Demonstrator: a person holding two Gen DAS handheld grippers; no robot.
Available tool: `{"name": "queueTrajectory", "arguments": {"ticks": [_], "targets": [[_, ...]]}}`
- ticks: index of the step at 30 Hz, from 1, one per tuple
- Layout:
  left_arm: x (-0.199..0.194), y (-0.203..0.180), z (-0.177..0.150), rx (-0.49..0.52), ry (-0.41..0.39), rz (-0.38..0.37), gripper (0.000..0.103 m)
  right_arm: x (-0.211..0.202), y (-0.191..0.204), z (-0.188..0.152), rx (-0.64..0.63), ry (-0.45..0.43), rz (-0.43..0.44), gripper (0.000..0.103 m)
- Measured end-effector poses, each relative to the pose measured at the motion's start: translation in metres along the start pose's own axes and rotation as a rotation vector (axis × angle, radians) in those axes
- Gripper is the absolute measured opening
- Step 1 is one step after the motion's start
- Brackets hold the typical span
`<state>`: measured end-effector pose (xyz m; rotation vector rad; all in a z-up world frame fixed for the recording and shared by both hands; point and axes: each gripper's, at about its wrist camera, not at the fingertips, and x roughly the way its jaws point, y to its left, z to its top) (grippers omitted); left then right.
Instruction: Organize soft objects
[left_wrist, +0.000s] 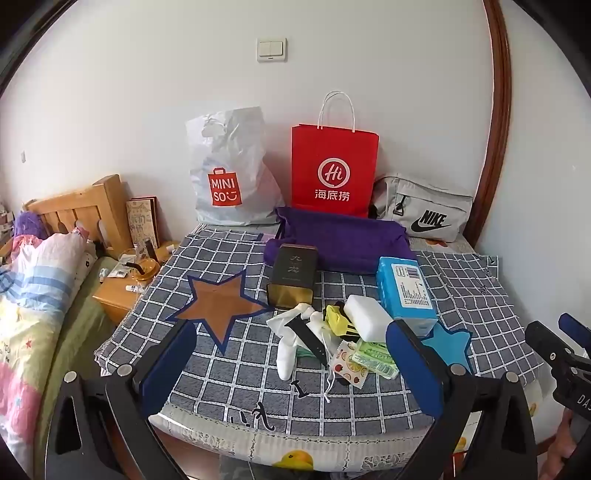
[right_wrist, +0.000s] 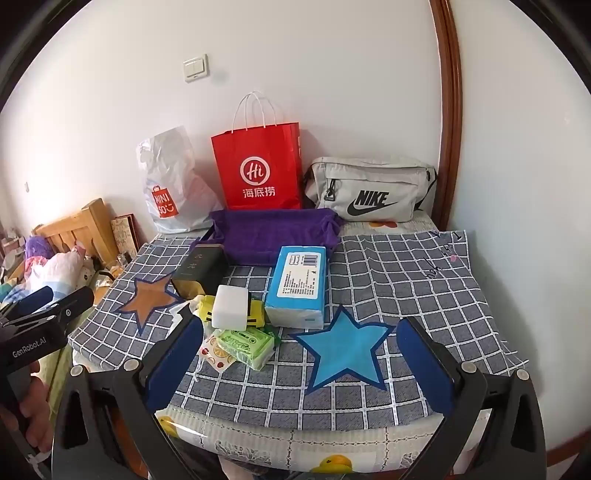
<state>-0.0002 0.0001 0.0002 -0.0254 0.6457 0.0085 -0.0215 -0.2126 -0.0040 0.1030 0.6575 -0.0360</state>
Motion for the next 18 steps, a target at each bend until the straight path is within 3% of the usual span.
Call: {"name": "queueTrajectory", "arguments": {"ticks": [18], "targets": [[-0.001, 0.0006, 0.001, 0.0, 0.002, 0.001, 0.103, -0.0079, -0.0001, 0.0029, 0.003, -0.015, 0.001, 0.103]]}}
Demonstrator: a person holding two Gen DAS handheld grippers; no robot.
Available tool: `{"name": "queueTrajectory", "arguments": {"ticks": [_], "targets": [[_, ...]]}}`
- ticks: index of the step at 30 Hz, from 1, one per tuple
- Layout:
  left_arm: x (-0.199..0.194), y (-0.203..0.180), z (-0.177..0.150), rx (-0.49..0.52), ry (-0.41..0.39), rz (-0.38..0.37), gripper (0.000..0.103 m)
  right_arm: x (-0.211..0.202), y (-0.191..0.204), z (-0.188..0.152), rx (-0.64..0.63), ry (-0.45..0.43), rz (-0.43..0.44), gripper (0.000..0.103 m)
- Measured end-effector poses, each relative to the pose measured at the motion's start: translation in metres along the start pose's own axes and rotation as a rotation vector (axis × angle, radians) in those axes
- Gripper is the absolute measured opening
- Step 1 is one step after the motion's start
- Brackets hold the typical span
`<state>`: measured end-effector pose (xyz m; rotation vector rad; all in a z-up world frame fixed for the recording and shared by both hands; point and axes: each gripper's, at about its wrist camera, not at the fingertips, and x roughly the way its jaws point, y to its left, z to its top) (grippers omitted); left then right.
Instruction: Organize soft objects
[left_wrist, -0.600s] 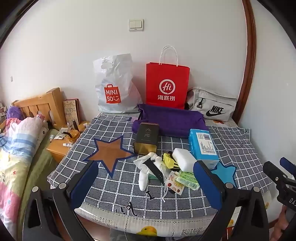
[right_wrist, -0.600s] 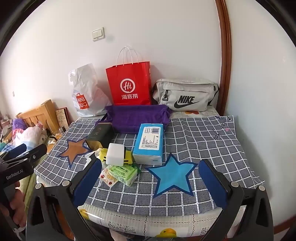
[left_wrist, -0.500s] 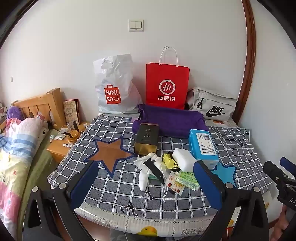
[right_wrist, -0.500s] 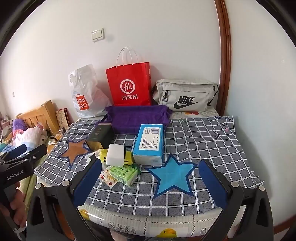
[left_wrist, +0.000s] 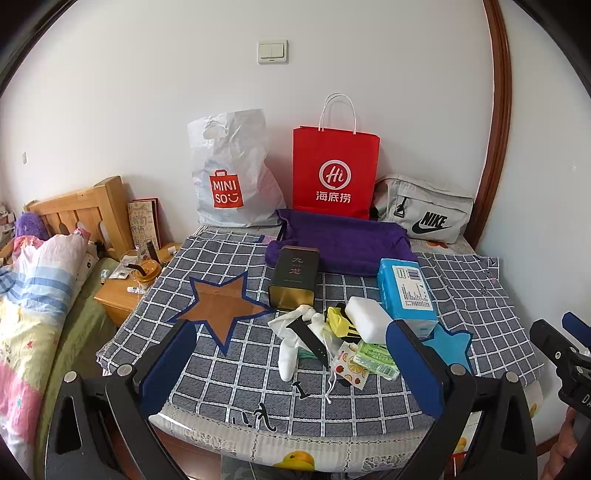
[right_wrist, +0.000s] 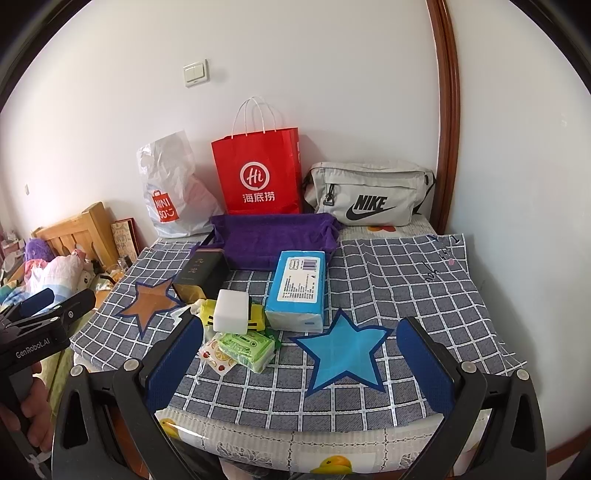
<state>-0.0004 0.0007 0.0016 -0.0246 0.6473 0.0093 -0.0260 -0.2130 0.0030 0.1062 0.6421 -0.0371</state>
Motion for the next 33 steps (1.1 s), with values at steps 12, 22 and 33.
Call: {"name": "queueTrajectory", "arguments": {"ticks": [12, 22, 33], "targets": [[-0.0003, -0.0001, -0.0004, 0.0, -0.001, 0.0, 0.103, -0.0018, -0.0011, 0.0007, 0.001, -0.003, 0.001, 0.103], [-0.0016, 0.0019, 0.0044, -0.001, -0.002, 0.001, 0.103, -0.0037, -0.0011, 0.0022, 0.001, -0.008, -0.003, 0.103], [-0.0046, 0.0035, 0.004, -0.003, -0.006, -0.004, 0.103, -0.0062, 0.0003, 0.0025, 0.003, -0.011, -0.004, 0.103]]}}
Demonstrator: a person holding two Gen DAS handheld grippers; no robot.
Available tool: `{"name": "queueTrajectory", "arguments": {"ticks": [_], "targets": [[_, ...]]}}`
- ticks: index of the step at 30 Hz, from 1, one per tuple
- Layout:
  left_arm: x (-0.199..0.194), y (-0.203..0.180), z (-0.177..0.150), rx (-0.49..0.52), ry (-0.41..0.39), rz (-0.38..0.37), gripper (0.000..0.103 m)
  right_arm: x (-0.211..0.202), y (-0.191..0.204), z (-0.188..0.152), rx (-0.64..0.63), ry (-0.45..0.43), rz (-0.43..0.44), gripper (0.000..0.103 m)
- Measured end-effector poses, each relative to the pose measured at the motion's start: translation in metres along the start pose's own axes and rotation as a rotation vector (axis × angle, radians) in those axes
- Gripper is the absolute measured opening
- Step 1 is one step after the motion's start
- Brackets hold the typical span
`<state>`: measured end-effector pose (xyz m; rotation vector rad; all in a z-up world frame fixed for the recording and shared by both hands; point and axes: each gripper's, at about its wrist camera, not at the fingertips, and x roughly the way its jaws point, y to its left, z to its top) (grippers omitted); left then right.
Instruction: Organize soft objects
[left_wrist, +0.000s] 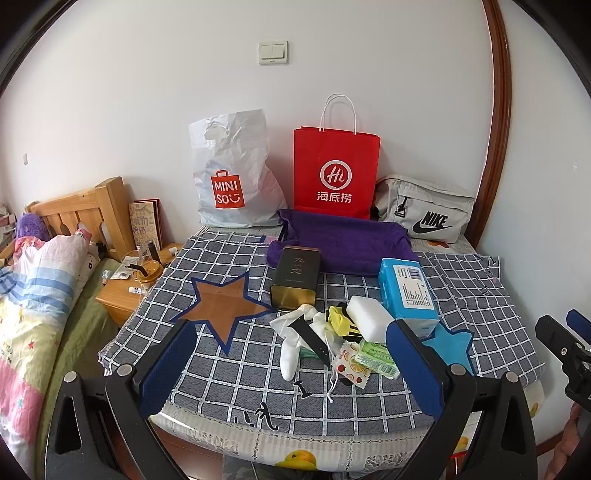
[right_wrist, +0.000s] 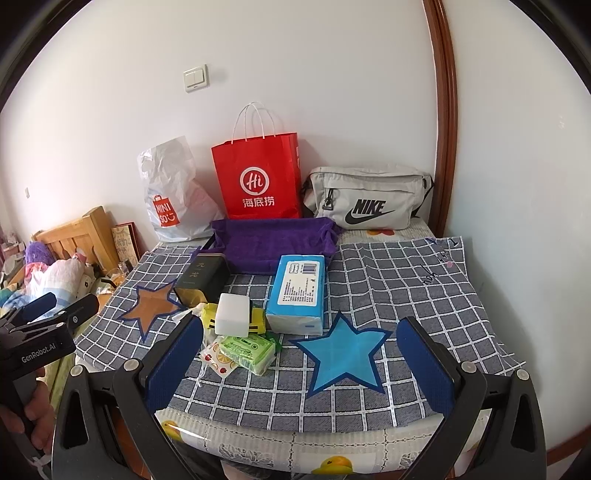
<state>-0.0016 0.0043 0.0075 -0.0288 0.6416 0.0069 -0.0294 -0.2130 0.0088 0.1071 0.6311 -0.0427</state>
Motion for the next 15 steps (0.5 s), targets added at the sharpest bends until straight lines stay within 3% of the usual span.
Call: {"name": "queueTrajectory", "arguments": {"ticks": [15], "targets": [[-0.0002, 0.0026, 0.0001, 0.001, -0.001, 0.002, 0.103, -0.0012, 0.0005, 0.0008, -0.001, 0.001, 0.0, 0.103]]}}
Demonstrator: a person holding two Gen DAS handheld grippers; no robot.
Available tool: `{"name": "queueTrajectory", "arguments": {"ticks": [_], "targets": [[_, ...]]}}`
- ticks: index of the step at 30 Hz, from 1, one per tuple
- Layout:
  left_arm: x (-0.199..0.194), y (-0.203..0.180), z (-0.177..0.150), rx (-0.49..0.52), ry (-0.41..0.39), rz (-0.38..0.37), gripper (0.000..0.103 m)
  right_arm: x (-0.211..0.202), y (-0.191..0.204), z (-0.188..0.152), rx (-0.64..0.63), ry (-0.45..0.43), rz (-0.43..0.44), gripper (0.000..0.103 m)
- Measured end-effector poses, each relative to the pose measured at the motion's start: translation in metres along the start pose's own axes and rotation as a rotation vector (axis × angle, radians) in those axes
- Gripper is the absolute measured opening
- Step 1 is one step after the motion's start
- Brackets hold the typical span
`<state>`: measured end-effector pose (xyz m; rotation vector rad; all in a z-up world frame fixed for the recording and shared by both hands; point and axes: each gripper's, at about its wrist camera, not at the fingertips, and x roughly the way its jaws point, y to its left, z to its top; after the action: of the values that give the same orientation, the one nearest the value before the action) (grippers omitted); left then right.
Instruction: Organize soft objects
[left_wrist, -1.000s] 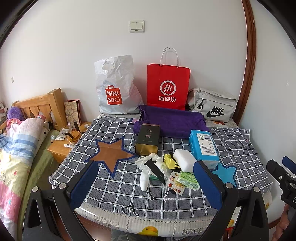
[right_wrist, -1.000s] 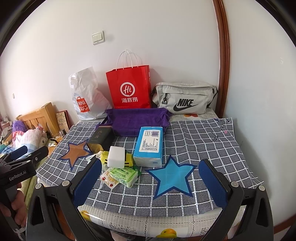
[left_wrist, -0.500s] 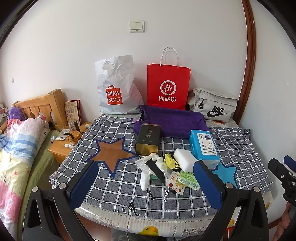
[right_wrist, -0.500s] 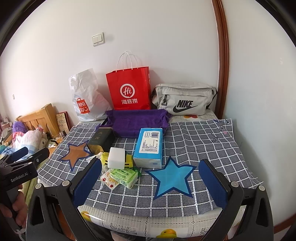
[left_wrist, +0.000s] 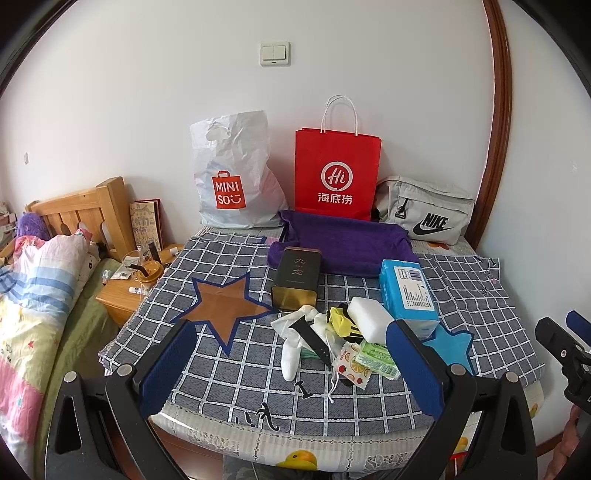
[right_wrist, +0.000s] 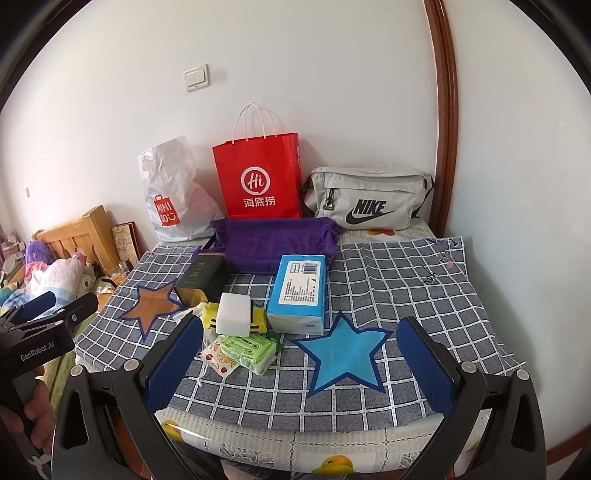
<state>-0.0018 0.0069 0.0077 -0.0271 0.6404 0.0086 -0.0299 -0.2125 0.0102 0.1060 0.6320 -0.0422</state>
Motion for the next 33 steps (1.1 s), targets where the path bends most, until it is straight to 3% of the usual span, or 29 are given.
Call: {"name": "queueTrajectory", "arguments": {"ticks": [9, 13, 22, 26, 33], "targets": [[0.026, 0.005, -0.01, 0.018, 0.046, 0.01, 0.103, 0.012, 0.001, -0.006, -0.006, 0.019, 0.026, 0.103], [0.05, 0.007, -0.017, 0.027, 0.036, 0.032, 0.103, 0.033, 0.002, -0.016, -0.01, 0.045, 0.051, 0.103], [0.101, 0.02, -0.034, 0.069, 0.135, 0.085, 0.099, 0.098, 0.012, -0.043, -0.048, 0.145, 0.091, 0.103], [0.116, 0.011, -0.037, 0.125, 0.156, 0.094, 0.099, 0.122, 0.006, -0.055, -0.041, 0.186, 0.072, 0.103], [0.146, -0.033, -0.035, 0.175, 0.21, 0.024, 0.099, 0.147, -0.024, -0.067, -0.009, 0.242, -0.006, 0.103]]}}
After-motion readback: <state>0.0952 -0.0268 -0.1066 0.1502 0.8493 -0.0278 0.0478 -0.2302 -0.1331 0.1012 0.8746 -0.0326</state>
